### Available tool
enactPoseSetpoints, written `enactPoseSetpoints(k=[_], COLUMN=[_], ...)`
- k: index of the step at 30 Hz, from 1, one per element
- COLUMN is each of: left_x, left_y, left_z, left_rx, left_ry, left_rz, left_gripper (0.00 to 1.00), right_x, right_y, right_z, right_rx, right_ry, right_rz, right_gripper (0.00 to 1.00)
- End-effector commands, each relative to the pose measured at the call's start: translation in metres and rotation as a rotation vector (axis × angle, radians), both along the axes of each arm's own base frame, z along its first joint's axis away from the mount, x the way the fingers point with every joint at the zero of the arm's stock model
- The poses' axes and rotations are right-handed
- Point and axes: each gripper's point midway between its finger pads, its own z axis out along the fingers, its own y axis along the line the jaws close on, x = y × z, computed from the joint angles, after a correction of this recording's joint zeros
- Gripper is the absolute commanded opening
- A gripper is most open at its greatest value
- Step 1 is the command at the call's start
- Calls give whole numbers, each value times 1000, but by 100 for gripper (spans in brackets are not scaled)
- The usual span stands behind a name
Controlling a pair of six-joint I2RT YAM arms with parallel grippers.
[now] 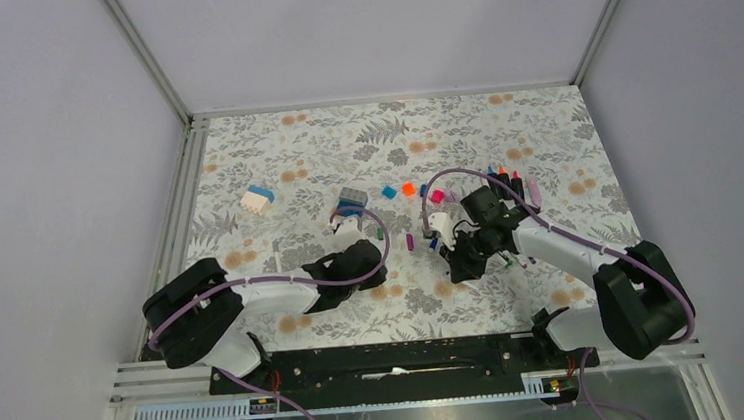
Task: Open the pen caps
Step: Place the pen cap at the center of the board.
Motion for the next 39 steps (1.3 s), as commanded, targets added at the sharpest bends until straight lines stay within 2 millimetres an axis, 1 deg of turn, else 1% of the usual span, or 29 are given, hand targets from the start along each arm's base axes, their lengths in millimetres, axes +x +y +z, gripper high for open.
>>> enactPoseSetpoints(k=[1, 5, 9, 12, 16, 20, 22, 23, 25, 26, 28, 29, 32, 35, 37, 39], left_x=[1, -1, -2, -1, 0, 0, 0, -2, -3, -4, -4, -4, -2, 5, 12, 18], left_y=[-8, -10, -10, -9, -8, -6, -6, -3, 1, 7, 16, 21, 43, 73, 96, 120], left_z=[-1, -2, 0, 5, 20, 38, 47, 50, 61, 65, 79, 84, 96, 101, 98, 91], left_rx=[-32, -30, -35, -38, -43, -58, -65, -50, -27, 1, 24, 33, 60, 91, 106, 115], left_ry=[34, 42, 46, 40, 10, -21, -37, -43, -77, -94, -150, -179, -257, -293, -287, -265], left_rz=[20, 12, 7, 8, -4, -20, -31, -44, -84, -98, -128, -138, -130, -63, 3, 81], left_gripper=[3, 14, 16, 20, 24, 30, 33, 36, 46, 50, 60, 65, 78, 86, 88, 89], right_x=[17, 19, 20, 22, 22, 21, 21, 22, 26, 30, 32, 32, 23, 23, 26, 28], right_y=[-4, -3, -4, -7, -7, -4, -2, -1, -1, -4, -7, -8, -12, -20, -27, -31], right_z=[-12, -16, -19, -23, -22, -17, -10, -5, 9, 18, 38, 47, 68, 76, 80, 82], right_rx=[-78, -93, -109, -130, -131, -111, -96, -88, -49, -15, 72, 111, 197, 216, 220, 225], right_ry=[-41, -29, -24, -22, -19, -13, -20, -27, -46, -48, -55, -62, -100, -144, -166, -173], right_rz=[-63, -83, -102, -117, -129, -123, -118, -118, -133, -157, -174, -176, -147, -155, -183, -199], right_gripper=[10, 14, 20, 24, 29, 35, 38, 41, 48, 49, 51, 52, 59, 67, 68, 69])
